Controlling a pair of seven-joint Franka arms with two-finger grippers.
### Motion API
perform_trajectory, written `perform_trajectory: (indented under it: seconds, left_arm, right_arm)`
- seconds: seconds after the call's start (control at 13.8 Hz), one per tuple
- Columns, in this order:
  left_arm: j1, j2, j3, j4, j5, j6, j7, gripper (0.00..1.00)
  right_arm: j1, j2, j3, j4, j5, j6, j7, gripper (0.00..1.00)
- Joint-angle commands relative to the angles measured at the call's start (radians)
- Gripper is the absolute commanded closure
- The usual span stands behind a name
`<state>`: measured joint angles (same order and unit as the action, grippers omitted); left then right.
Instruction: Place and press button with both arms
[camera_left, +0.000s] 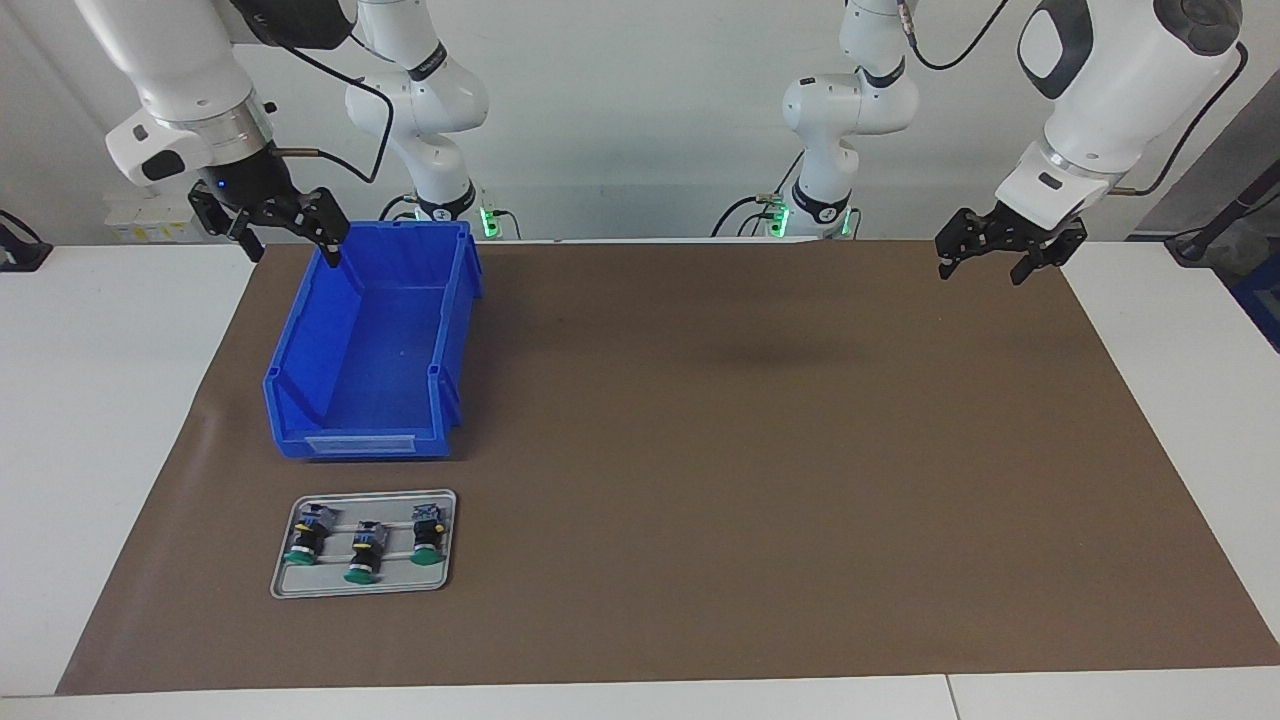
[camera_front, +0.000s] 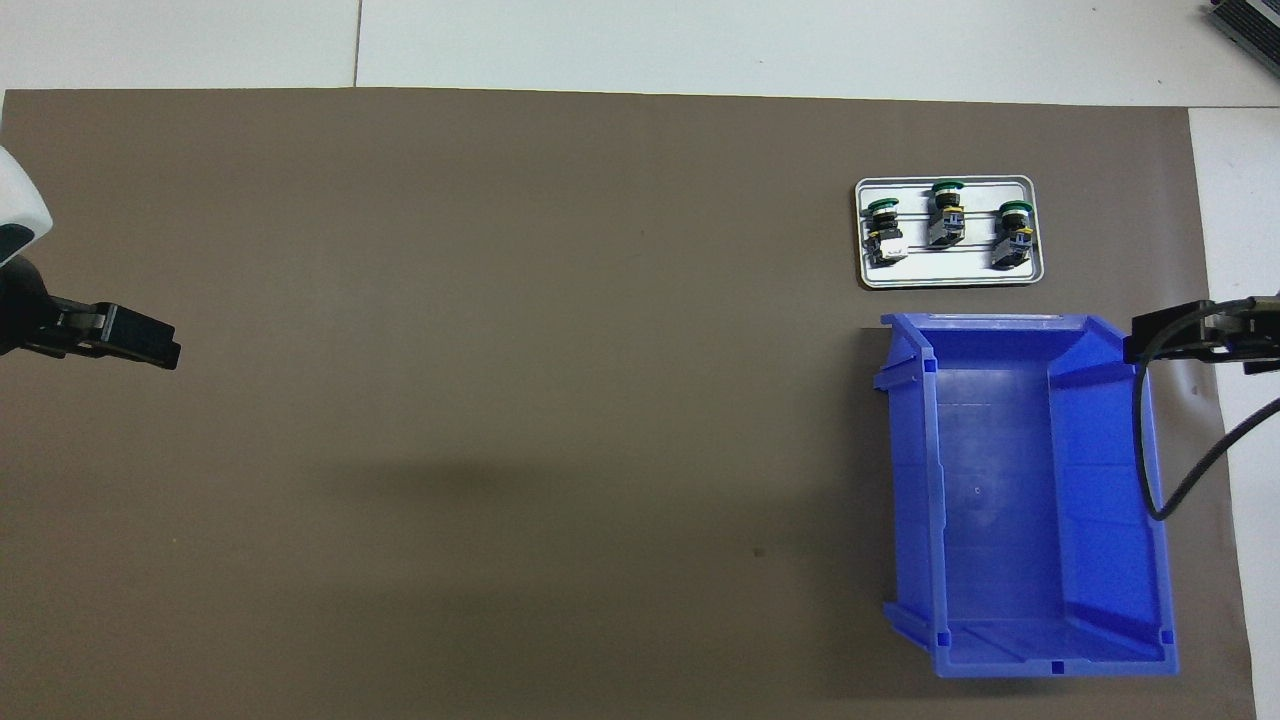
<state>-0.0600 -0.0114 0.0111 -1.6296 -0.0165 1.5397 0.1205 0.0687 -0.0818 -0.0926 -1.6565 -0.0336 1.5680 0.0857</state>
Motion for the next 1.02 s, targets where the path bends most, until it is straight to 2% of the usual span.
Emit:
perform_trajectory:
  seconds: [0.0, 0.51, 0.65, 0.94]
  left_arm:
    - [0.003, -0.030, -0.003, -0.038, 0.015, 0.023, 0.005, 0.00]
    - [0.003, -0.030, -0.003, -0.038, 0.015, 0.023, 0.005, 0.00]
    - [0.003, -0.030, -0.003, -0.038, 0.015, 0.023, 0.005, 0.00]
    - [0.003, -0.030, -0.002, -0.038, 0.015, 0.022, 0.005, 0.00]
  right_arm:
    - [-0.004, -0.010, 0.005, -0.014, -0.017, 0.001, -0.021, 0.00]
    - [-0.004, -0.007, 0.005, -0.012, -0.020, 0.017, -0.020, 0.00]
    - [-0.006, 0.010, 0.005, -0.005, -0.031, 0.058, -0.021, 0.00]
    - [-0.004, 0.117, 0.007, 0.029, -0.023, 0.206, -0.021, 0.00]
